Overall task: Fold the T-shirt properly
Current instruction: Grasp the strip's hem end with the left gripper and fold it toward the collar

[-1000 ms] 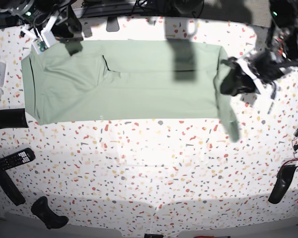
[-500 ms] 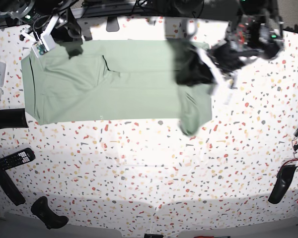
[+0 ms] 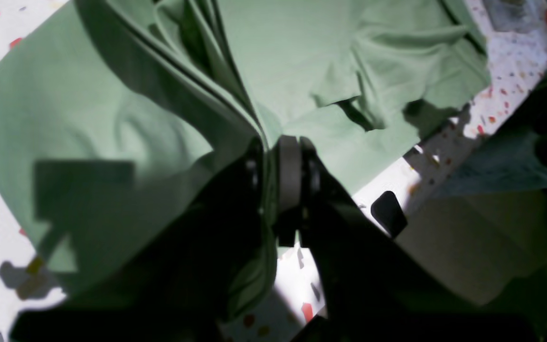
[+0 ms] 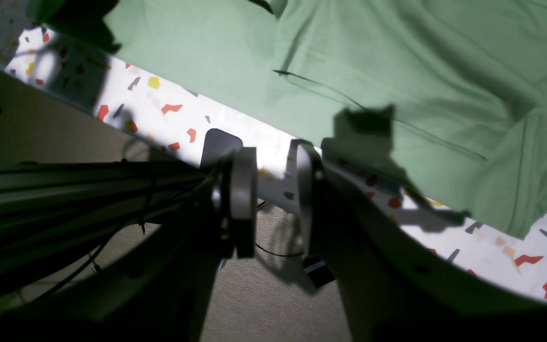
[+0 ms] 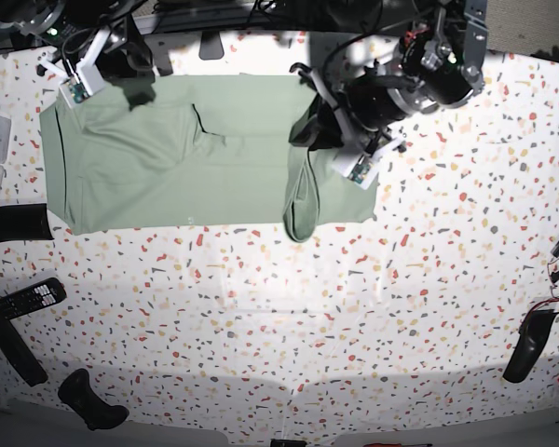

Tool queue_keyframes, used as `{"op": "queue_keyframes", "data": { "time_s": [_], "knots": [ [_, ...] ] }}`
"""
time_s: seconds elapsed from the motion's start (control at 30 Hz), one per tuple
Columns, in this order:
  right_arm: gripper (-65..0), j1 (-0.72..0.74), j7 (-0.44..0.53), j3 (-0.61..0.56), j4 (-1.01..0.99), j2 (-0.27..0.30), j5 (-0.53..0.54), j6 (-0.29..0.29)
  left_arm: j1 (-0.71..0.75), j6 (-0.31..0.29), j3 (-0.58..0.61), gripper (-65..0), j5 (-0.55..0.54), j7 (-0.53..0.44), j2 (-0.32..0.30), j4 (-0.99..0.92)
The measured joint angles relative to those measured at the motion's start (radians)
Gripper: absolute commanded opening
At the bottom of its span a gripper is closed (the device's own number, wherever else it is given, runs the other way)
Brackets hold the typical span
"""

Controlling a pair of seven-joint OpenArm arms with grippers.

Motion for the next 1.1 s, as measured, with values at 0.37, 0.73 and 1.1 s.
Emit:
{"op": "queue_keyframes", "data": {
  "time_s": [0.37, 0.73, 1.1],
  "knots": [
    [-51.8, 0.0, -0.004, 0.0, 0.0, 0.0, 0.049, 0.0, 0.0, 0.0, 0.0, -55.0, -0.125, 0.001, 0.0, 0.0],
    [-51.8, 0.0, -0.004, 0.0, 0.0, 0.0, 0.049, 0.0, 0.0, -0.148, 0.0, -49.2, -0.357, -0.001, 0.0, 0.0],
    [-28.8, 0.051, -0.004, 0.0, 0.0, 0.0, 0.016, 0.0, 0.0, -0.148, 0.0, -47.8, -0.012, -0.155, -0.002, 0.0]
  ]
}}
